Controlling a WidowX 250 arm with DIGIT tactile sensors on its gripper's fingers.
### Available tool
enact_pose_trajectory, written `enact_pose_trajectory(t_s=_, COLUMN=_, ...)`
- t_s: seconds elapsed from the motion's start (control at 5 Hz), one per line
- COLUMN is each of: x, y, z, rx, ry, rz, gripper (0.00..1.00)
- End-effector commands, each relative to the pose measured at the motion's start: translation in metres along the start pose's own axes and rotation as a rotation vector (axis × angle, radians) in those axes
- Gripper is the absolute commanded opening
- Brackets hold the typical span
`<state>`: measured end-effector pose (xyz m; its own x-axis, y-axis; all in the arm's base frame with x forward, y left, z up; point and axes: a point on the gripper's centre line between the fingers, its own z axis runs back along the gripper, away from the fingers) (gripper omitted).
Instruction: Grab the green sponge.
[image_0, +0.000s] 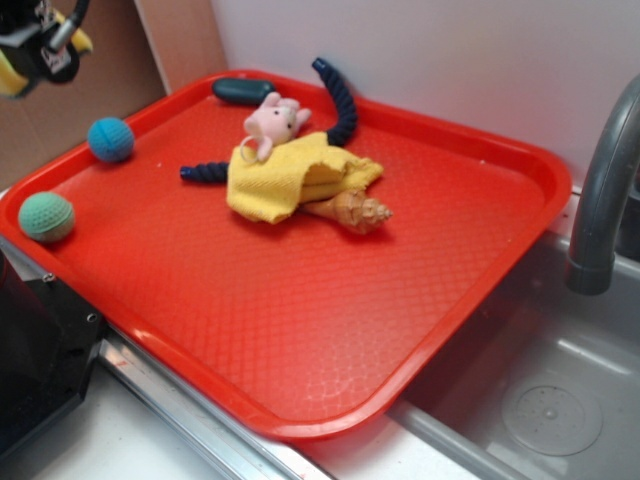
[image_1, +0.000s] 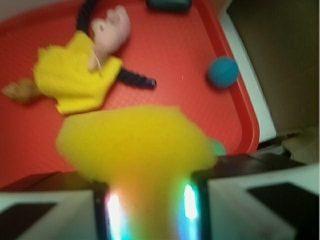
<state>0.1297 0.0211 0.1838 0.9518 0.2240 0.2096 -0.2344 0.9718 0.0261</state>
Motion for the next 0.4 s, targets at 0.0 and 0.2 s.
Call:
enact_pose_trajectory(t_s=0.0, x=0.0125, y=-0.0086, z=0.0366, rx=-0.035, ry=-0.041, rz=-0.034, gripper=0.00)
enact_pose_trajectory(t_s=0.2, x=0.0187, y=-0.0095, z=0.0284, rx=0.002, ry=0.008, rz=-0.013, gripper=0.00)
